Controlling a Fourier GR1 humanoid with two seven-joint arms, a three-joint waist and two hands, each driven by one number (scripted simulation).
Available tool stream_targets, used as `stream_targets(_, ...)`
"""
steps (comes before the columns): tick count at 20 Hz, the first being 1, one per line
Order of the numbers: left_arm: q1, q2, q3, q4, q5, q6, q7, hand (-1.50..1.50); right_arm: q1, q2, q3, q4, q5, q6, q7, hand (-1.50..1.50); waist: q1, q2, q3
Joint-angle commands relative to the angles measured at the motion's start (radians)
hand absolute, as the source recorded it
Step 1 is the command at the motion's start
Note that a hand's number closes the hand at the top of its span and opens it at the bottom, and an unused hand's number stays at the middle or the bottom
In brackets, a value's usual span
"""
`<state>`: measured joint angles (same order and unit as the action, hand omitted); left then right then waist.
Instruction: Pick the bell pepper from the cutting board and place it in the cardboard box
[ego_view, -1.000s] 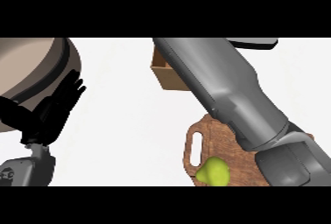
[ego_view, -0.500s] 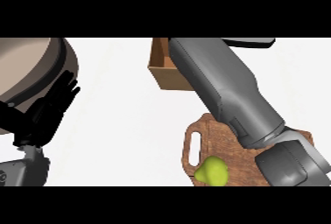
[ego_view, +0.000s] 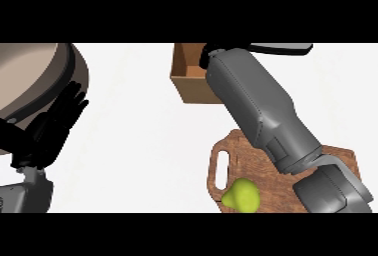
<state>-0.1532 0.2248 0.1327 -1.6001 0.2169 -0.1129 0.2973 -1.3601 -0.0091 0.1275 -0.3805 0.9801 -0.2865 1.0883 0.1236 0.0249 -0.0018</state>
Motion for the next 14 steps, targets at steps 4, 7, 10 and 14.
stream_targets(4, 0.023, -0.018, -0.004, 0.009, -0.005, 0.004, -0.021, 0.0, 0.017, 0.009, 0.033, -0.084, 0.016, -0.38, 0.068, -1.5, -0.028, -0.009, 0.001)
stream_targets(7, 0.026, -0.016, 0.011, 0.021, -0.008, 0.02, -0.012, 0.0, 0.031, 0.009, 0.023, -0.117, 0.041, -0.532, 0.096, -1.5, -0.048, -0.013, 0.001)
stream_targets(10, 0.04, -0.003, 0.023, -0.004, 0.004, 0.013, -0.005, 0.0, 0.073, 0.009, 0.017, -0.137, 0.065, -0.674, 0.104, -1.5, -0.054, -0.018, 0.001)
stream_targets(14, 0.078, -0.026, 0.02, 0.012, -0.019, 0.025, -0.053, 0.0, 0.061, 0.009, 0.017, -0.183, 0.07, -0.734, 0.153, -1.5, -0.081, -0.028, 0.0)
